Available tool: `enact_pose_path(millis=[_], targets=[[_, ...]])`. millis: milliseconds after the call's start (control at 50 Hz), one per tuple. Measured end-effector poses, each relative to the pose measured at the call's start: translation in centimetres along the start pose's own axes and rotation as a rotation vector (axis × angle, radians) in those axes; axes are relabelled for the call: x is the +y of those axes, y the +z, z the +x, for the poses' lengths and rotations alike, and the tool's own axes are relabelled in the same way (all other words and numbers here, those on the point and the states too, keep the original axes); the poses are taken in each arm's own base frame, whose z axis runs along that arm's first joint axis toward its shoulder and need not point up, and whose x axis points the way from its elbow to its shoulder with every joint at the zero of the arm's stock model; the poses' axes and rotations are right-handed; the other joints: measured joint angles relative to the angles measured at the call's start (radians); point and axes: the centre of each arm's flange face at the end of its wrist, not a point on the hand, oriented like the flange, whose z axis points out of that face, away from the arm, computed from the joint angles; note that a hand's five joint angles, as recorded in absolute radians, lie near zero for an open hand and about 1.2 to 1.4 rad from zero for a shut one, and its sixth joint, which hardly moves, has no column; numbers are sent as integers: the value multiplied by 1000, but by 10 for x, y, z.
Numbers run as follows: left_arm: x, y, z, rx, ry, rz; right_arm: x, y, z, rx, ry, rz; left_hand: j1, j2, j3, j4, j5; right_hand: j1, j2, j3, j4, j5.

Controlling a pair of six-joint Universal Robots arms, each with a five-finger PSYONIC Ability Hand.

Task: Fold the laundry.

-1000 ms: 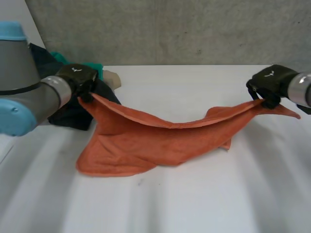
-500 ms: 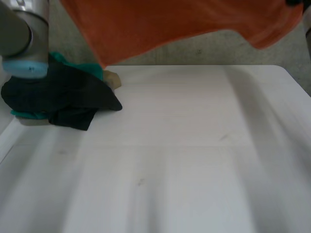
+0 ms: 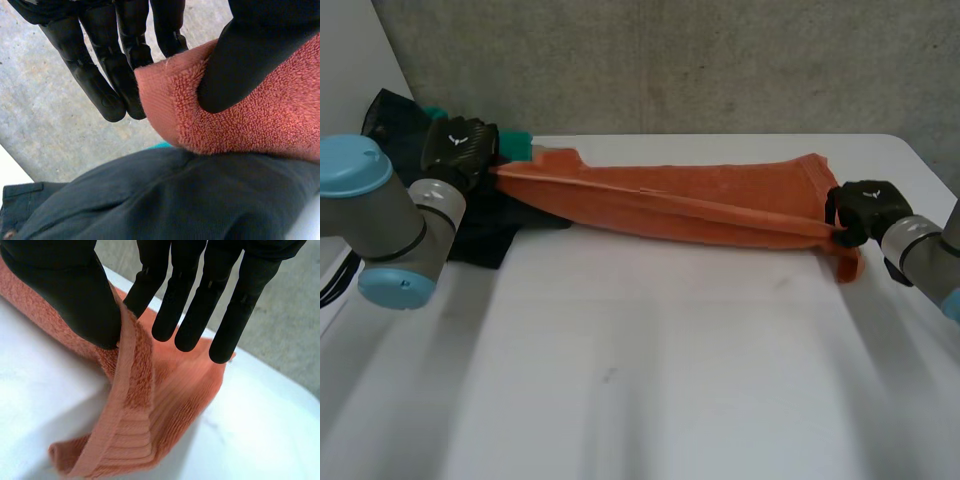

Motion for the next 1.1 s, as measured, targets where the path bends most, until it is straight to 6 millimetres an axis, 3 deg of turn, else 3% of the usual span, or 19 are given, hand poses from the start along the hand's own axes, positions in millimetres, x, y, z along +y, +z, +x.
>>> enact_pose_path(millis=[40,80,280,360,500,560,660,800,920,1000,1080,1100], targets=[[1,-1,-2,-4,3,-5,5,3,4,25,48,-20,0,0,0,0,0,-221,-190,-196,-194,-206],[0,-2,-4,-6,4,-8,8,6,9,54,94,-38,0,0,0,0,0,-289,-261,-264,-266,-284],[-6,-7,-7,-12,5,-14,15,7,28,153,249,-165,0,0,0,0,0,-334,-293,-315,-326,-353],[-7,-10,-6,-6,5,-30,16,3,33,157,269,-217,0,0,0,0,0,78,117,86,81,58],[-8,-27,-2,27,13,-107,1,-14,45,149,239,-234,0,0,0,0,0,99,163,156,163,112],[-9,-39,0,54,30,-159,-12,-27,51,136,179,-229,0,0,0,0,0,99,163,156,164,112],[-9,-76,7,138,107,-310,-23,-63,59,60,-86,-325,0,0,0,0,0,99,163,156,165,112],[-3,-145,18,324,240,-595,-7,-119,64,-183,-535,-604,0,0,0,0,0,99,163,156,166,112],[3,-184,30,479,279,-793,4,-136,63,-290,-674,-698,0,0,0,0,0,99,163,156,166,137],[6,-182,36,505,288,-828,4,-128,61,-265,-694,-673,0,0,0,0,0,99,163,156,166,142],[5,-163,38,471,290,-789,2,-115,58,-225,-717,-617,0,0,0,0,0,99,163,156,166,142],[3,-146,39,433,286,-741,1,-103,57,-189,-741,-566,0,0,0,0,0,99,163,156,166,142]])
